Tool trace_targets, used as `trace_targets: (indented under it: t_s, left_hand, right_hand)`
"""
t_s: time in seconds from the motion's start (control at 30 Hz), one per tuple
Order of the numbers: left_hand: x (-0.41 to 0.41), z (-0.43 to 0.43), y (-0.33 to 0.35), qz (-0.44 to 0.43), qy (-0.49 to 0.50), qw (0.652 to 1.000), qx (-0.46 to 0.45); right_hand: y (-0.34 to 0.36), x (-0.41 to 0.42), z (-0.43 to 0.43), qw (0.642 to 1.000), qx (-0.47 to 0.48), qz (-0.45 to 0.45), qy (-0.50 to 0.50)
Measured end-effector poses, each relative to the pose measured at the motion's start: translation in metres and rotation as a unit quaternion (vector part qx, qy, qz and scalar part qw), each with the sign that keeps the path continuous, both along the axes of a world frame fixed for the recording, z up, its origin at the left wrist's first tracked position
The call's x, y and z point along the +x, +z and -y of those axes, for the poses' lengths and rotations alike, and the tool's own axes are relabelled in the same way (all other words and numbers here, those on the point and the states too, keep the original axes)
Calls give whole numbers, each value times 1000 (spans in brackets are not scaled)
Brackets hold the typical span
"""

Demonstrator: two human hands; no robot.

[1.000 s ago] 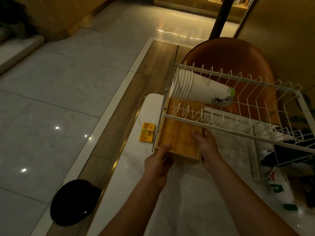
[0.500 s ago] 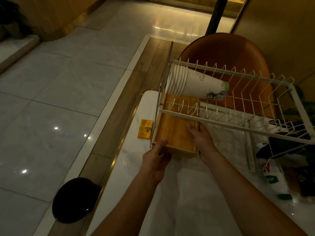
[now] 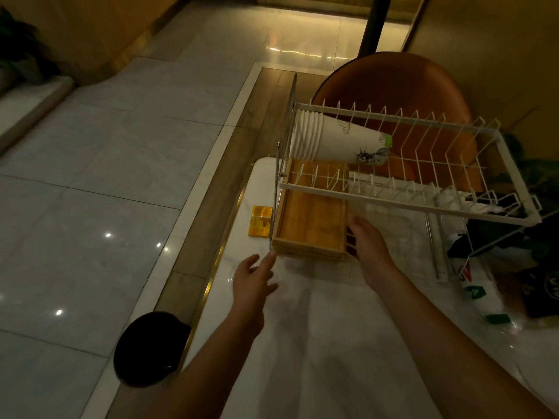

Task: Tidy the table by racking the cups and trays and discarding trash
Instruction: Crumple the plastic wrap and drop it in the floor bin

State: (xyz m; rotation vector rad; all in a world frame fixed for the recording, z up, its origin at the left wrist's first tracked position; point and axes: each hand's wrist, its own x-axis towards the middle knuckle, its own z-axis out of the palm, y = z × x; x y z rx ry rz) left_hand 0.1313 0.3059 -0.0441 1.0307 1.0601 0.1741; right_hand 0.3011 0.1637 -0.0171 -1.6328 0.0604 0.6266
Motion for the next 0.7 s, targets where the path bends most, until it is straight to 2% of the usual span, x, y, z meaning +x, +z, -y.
trace_targets:
  t_s: [0.03, 0.1, 0.13, 0.2, 0.37, 0.5, 0.6, 0.7]
  left_hand:
    - [-13, -1, -4, -25, -21, 995, 92]
    - [-38, -8, -16, -91, -99, 949, 285]
    - [-46, -14, -23, -114, -143, 917, 356]
    - [-50, -28, -31, -137, -222, 860, 438]
    - [-25, -53, -47, -198, -368, 769, 485]
    - [-29, -48, -65, -207, -418, 696, 546]
    - [-43, -34, -71, -210, -418, 676, 570]
    - [-53, -12, -70, -203, -429, 661, 582]
  right_hand:
    - [-1, -7, 10, 1000, -13, 5, -15]
    - [-6, -28, 38, 998, -46, 24, -39]
    - [-11, -41, 54, 997, -59, 35, -45]
    - [-23, -72, 87, 992, -102, 56, -48]
    - [-47, -143, 164, 966, -233, 86, -71]
    - [-48, -160, 220, 941, -296, 108, -121]
    - [-40, -152, 249, 906, -361, 170, -140]
    - [-34, -132, 264, 857, -422, 269, -124]
